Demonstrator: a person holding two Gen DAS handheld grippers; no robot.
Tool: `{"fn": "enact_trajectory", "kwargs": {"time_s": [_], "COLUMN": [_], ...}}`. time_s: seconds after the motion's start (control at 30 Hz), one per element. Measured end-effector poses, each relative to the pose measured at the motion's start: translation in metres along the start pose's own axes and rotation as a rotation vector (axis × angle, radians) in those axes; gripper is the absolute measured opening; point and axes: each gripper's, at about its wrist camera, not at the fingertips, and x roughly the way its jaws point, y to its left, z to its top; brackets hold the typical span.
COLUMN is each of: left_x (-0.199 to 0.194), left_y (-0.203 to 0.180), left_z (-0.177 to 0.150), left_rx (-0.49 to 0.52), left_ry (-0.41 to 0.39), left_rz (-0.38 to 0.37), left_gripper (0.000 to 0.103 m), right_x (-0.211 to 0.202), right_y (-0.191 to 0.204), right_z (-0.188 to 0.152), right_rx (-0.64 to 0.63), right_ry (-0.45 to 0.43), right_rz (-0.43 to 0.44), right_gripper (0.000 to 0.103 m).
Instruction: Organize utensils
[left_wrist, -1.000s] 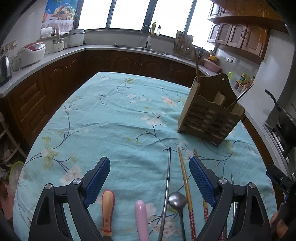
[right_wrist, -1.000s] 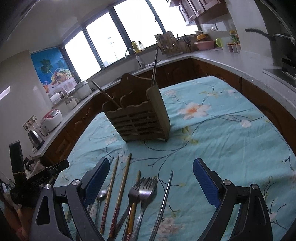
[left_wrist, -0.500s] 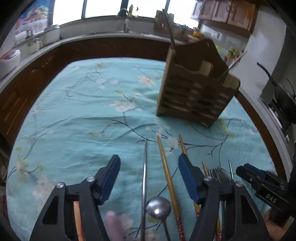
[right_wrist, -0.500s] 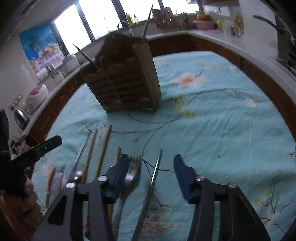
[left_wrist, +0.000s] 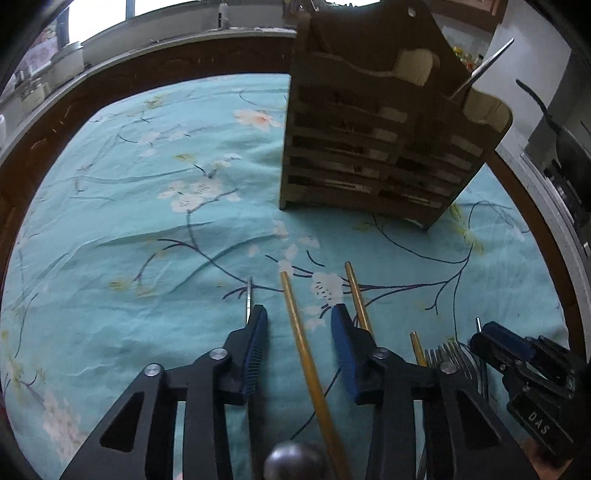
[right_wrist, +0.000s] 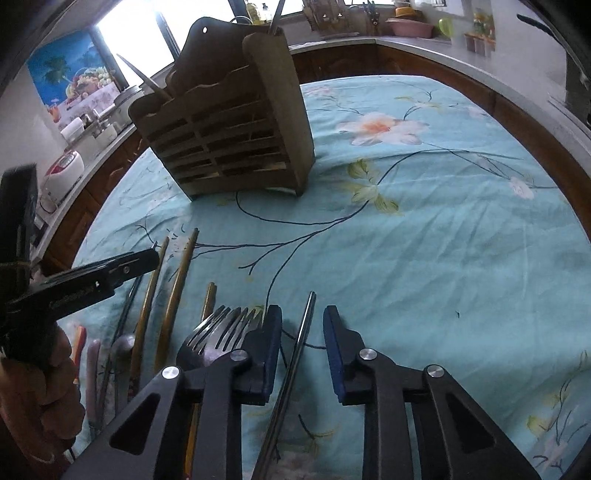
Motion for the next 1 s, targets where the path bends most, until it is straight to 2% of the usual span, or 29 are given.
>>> {"fn": "enact_trajectory", "kwargs": {"time_s": [0.17, 0.23, 0.27, 0.33, 0.4, 0.6, 0.77, 1.0], "left_x": [0.011, 0.013, 0.012, 0.015, 0.014, -0.001, -0.033, -0.088], "left_y": [-0.007, -0.009, -0.011, -0.012, -0.013, -0.008, 0.000, 0.014], "left_z": [0.004, 0.004, 0.003, 0.003, 0.004, 0.002, -0.006, -0.020], "left_rx": [0.029, 0.042, 0.050, 0.060, 0.061, 0.045, 0.002, -0.047], "left_ry": [0.005, 0.002, 0.000, 0.002, 0.008, -0.011, -0.058, -0.132], "left_rz": [0.025, 0.033, 0.036, 0.028, 0.016, -0.020, -0.096, -0.163], "left_gripper": [0.035, 0.032, 0.029, 0.011, 0.007, 0.006, 0.005, 0.004], "right_x": [0.005, 0.008, 0.009, 0.011, 0.011, 0.005, -0.015, -0.056], "right_y": [0.009, 0.012, 0.013, 0.015, 0.014, 0.005, 0.000, -0.001], "right_z": [0.003, 0.004, 0.004, 0.003, 0.002, 0.005, 0.010, 0.022], "right_rx": [-0.057, -0.084, -0.092, -0.112, -0.118, -0.053, -0.007, 0.018], "right_ry": [0.000, -0.004, -0.007, -0.012, -0.019, -0.014, -0.043, -0.123], "right_rz": [-0.049, -0.077, -0.088, -0.109, -0.110, -0.026, 0.037, 0.097], "right_gripper": [0.022, 0.016, 0.014, 0.009, 0.009, 0.004, 0.004, 0.004]}}
